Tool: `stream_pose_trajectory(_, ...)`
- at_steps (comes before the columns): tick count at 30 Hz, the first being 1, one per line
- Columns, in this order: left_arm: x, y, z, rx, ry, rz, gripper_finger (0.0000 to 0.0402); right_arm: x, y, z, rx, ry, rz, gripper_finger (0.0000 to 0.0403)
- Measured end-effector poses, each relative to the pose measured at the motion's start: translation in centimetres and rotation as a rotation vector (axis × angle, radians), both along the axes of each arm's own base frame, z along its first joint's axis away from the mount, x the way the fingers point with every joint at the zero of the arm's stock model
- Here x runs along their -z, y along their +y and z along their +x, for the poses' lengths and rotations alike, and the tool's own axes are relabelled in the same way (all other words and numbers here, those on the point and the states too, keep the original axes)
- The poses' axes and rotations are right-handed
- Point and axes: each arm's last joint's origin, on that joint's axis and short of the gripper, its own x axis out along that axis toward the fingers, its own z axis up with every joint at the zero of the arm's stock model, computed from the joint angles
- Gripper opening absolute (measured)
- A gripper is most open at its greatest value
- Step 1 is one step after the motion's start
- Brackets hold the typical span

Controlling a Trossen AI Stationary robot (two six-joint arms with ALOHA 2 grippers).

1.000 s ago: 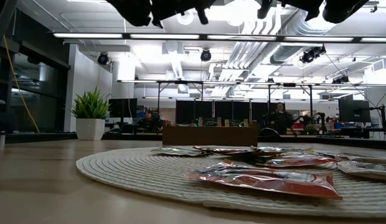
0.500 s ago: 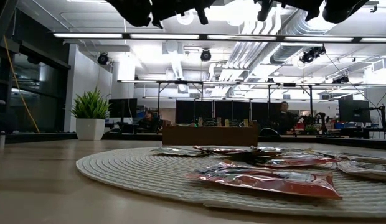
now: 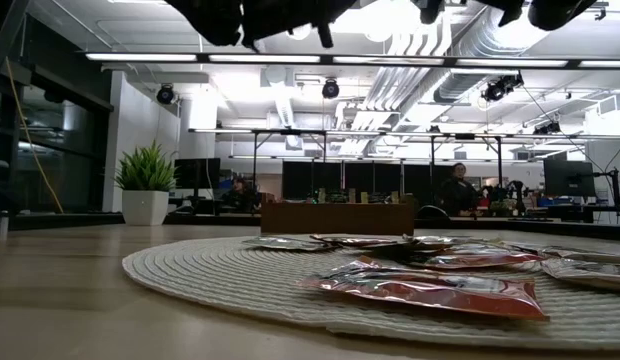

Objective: Pick & Place Tea
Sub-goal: Put the yellow tea bag into the right section of the wooden organizer

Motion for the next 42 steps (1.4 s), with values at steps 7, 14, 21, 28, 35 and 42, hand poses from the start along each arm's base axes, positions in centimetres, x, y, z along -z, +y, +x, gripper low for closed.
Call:
stream_pose_trajectory(7, 1.3, 2.4, -0.9, 0.052, 0.143, -0.009, 0.0000, -2.8, 0.4, -0.9, -0.010, 0.232, 0.061, 0.0183)
stream_pose_trajectory(14, 3.1, 2.4, -0.6, 0.063, 0.324, 0.017, 0.0000, -8.5, 0.0, -0.6, 0.036, 0.719, 0.079, 0.0184)
stream_pose_trajectory(21, 1.4, 0.8, -0.1, -0.008, 0.537, 0.240, 0.0000, -11.4, -1.3, 1.2, 0.019, 1.107, 0.112, 0.0184)
stream_pose_trajectory(28, -0.8, -1.0, -0.2, -0.164, 0.707, 0.492, 0.0000, -11.0, -2.5, 4.7, -0.042, 1.342, 0.125, 0.0184)
stream_pose_trajectory(35, -0.2, -1.0, -0.6, -0.189, 0.805, 0.527, 0.0000, -9.1, -2.3, 7.8, -0.104, 1.453, 0.087, 0.0183)
stream_pose_trajectory(42, -0.1, -1.0, -0.7, -0.193, 0.824, 0.533, 0.0000, -6.6, -1.8, 9.1, -0.097, 1.554, 0.073, 0.0181)
